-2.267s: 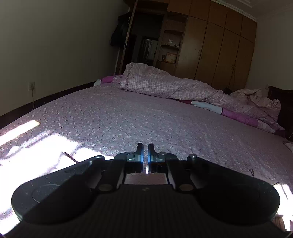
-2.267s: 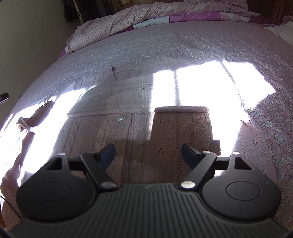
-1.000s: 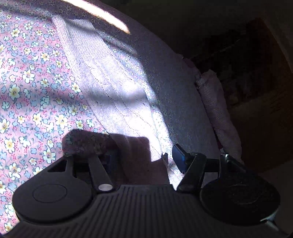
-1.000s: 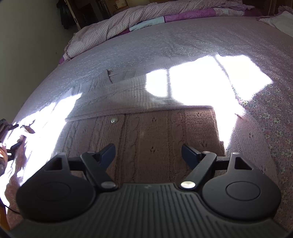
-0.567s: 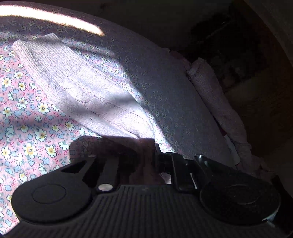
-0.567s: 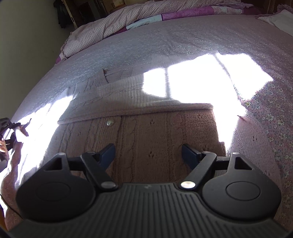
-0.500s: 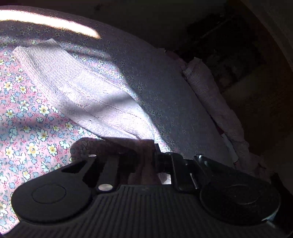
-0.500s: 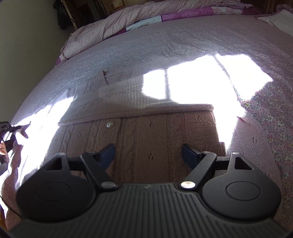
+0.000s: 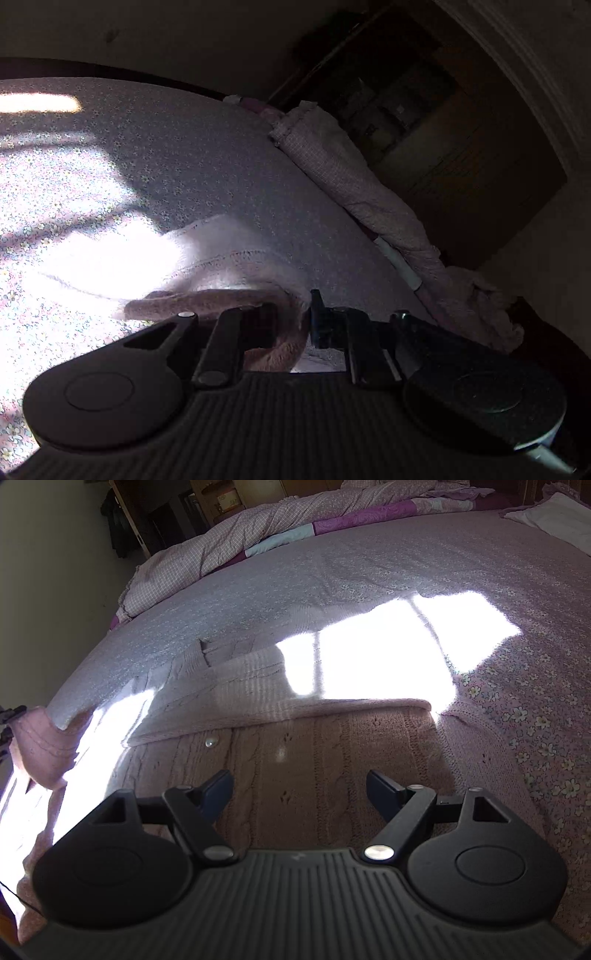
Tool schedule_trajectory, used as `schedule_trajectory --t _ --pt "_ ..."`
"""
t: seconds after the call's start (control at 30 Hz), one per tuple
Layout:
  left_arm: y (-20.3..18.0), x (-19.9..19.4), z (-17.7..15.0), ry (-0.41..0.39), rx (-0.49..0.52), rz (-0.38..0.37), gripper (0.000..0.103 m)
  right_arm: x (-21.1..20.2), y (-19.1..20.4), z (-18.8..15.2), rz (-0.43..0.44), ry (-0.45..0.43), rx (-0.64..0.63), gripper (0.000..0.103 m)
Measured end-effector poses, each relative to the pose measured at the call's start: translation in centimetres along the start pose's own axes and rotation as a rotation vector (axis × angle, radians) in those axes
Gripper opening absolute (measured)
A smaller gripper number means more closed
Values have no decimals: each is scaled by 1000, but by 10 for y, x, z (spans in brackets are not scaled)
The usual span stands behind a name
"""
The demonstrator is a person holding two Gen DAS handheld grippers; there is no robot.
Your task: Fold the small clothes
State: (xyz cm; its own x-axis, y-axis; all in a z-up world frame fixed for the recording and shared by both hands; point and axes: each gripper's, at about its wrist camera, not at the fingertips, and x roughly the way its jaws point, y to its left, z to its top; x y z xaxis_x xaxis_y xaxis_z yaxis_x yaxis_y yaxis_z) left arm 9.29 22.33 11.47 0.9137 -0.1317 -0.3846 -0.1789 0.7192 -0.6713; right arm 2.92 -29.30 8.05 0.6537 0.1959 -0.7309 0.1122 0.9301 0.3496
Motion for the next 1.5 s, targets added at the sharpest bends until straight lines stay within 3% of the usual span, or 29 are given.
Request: schedule_trajectory --t 0.27,0.57,0.73,0.9,1.07,1.23,1.5 --pt "-86 13 -33 72 134 -90 17 -7 -19 1 5 -29 49 81" --pt "-154 49 -122 248 316 -102 17 -7 -39 0 19 -38 90 81" --pt "-159 84 -195 367 472 -36 18 -5 -51 -1 28 -44 121 81" --pt "-148 109 -228 449 541 42 19 -3 -56 -4 37 -44 138 81" --pt "-145 94 -234 444 619 46 31 -2 -54 -4 37 -39 127 81" --pt "-144 61 -215 442 676 52 50 -2 -50 -3 30 -37 123 83" --pt "-107 22 -180 422 693 159 51 -2 -31 13 83 -17 96 83"
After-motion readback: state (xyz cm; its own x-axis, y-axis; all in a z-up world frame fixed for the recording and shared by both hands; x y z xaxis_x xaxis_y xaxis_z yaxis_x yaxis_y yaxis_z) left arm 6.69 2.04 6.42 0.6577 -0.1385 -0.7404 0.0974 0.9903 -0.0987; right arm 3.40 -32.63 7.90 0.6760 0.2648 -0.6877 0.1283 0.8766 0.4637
